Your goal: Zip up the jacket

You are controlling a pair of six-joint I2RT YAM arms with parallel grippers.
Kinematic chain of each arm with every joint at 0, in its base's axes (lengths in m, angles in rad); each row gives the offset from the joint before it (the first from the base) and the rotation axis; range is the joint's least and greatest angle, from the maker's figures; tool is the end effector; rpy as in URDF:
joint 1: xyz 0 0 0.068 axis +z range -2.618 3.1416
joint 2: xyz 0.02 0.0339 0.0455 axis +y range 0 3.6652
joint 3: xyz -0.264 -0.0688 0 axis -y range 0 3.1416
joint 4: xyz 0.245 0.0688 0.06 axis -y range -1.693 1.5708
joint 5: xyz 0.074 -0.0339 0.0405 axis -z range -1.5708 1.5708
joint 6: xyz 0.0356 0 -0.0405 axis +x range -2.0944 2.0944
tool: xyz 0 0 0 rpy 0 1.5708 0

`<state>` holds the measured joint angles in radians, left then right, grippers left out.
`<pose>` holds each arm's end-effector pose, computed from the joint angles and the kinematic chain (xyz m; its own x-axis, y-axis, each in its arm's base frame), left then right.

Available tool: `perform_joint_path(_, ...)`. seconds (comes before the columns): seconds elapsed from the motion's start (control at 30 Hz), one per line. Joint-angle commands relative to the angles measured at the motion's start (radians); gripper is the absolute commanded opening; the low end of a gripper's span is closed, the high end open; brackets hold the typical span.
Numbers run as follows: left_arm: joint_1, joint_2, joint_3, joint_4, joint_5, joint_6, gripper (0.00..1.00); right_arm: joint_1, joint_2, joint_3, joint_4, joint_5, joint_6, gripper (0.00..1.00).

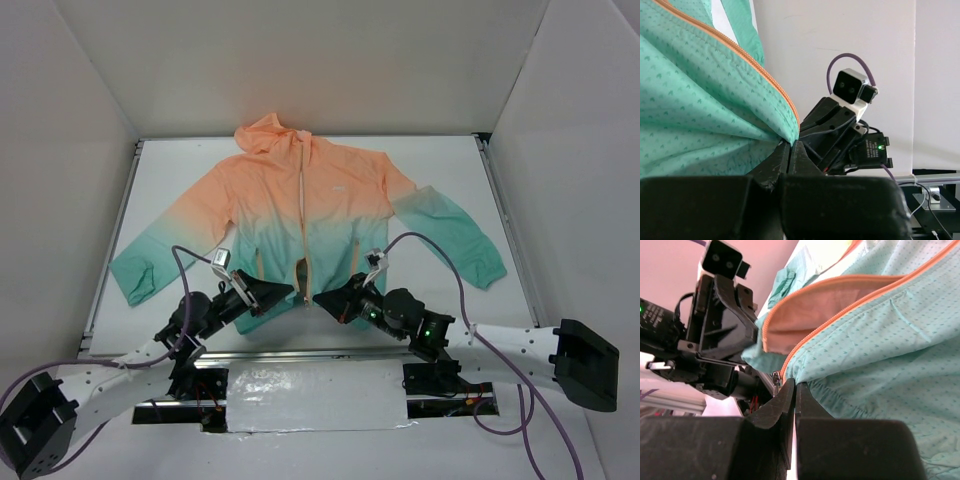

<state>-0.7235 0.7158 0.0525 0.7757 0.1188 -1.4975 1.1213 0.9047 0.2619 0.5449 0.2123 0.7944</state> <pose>0.1167 -0.1087 0.1954 -0.7375 -0.6699 -0.0860 0.1384 -0.0253 -0.9900 0.0924 0.1744 0.2116 -0.5929 0.3761 -0.7121 -0.5228 0.4928 0.6956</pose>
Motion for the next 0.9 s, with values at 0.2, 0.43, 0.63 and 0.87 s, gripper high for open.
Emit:
perform_joint_path(0.2, -0.004, -0.039, 0.052, -0.072, -0.005, -0.036, 0.00, 0.008, -0.009, -0.033, 0.205, -0.040, -0.053, 0.00)
perform_joint_path(0.43, -0.005, -0.003, 0.049, -0.006, 0.018, -0.058, 0.00, 0.008, 0.003, -0.020, 0.214, -0.050, -0.073, 0.00)
perform_joint_path(0.63, -0.007, -0.012, 0.052, 0.008, 0.024, -0.061, 0.00, 0.006, 0.022, -0.020, 0.222, -0.053, -0.073, 0.00)
perform_joint_path(0.87, -0.008, -0.038, 0.060, -0.013, 0.019, -0.058, 0.00, 0.006, 0.045, -0.029, 0.253, -0.060, -0.080, 0.00)
